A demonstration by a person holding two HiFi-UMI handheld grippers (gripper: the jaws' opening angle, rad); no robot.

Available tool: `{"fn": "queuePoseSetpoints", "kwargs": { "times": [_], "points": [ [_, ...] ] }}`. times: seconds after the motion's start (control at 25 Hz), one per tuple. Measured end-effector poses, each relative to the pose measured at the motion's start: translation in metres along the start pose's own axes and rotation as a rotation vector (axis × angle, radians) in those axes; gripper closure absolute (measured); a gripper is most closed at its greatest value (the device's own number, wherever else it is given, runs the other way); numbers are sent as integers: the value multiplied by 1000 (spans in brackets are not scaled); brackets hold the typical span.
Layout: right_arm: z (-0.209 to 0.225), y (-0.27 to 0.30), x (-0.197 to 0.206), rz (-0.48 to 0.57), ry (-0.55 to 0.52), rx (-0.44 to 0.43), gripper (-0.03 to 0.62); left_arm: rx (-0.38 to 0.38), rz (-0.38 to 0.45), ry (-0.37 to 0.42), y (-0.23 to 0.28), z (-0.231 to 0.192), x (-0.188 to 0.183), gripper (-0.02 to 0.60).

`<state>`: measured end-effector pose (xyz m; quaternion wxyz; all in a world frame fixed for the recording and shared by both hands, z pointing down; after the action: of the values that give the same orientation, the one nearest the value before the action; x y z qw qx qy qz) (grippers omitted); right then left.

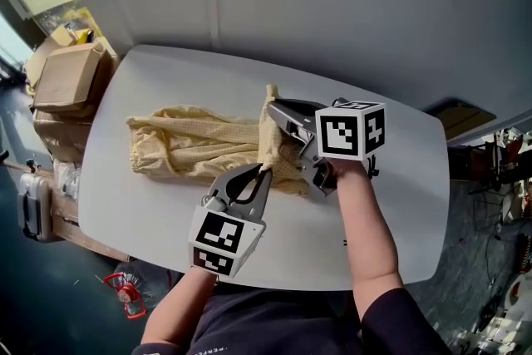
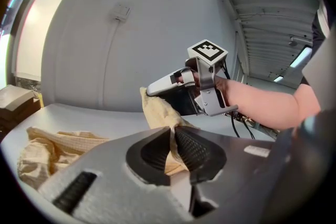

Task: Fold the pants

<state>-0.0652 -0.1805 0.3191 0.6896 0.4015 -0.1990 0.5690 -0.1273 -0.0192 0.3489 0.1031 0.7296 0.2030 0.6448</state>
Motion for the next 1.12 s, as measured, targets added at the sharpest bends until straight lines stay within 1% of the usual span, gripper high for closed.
{"fn": "queuePoseSetpoints", "kwargs": {
  "times": [0.2,0.4,0.6,0.84,0.92,1.0,1.12],
  "points": [
    [-10,48,5,-48,9,-34,577,-60,-34,6,-16,-39,14,555],
    [-14,90,22,-102,27,-43,576,-91,-91,6,-27,-68,33,554],
    [-11,123,42,-159,41,-21,576,-80,-152,-17,-30,-90,57,551],
    [-2,148,67,-218,23,62,572,-58,-221,-6,-27,-104,77,537],
    [1,154,71,-241,22,80,556,-59,-233,-5,-27,-108,81,529],
    [-1,156,70,-248,30,65,523,-60,-238,-7,-29,-112,83,522],
    [-9,149,60,-194,23,30,506,-65,-232,-5,-37,-115,81,503]
  ]
}}
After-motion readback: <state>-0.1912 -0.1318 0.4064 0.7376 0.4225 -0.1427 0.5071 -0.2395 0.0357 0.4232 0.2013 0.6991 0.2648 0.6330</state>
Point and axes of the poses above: the fingertips, and each gripper's own axes: y forward along the fingers, z to its right, x out of its underside, the point moved 8 cm from there along -y, backward along the fingers, and after that the axes turned 14 degrees about -x, right-handed, at the moved point
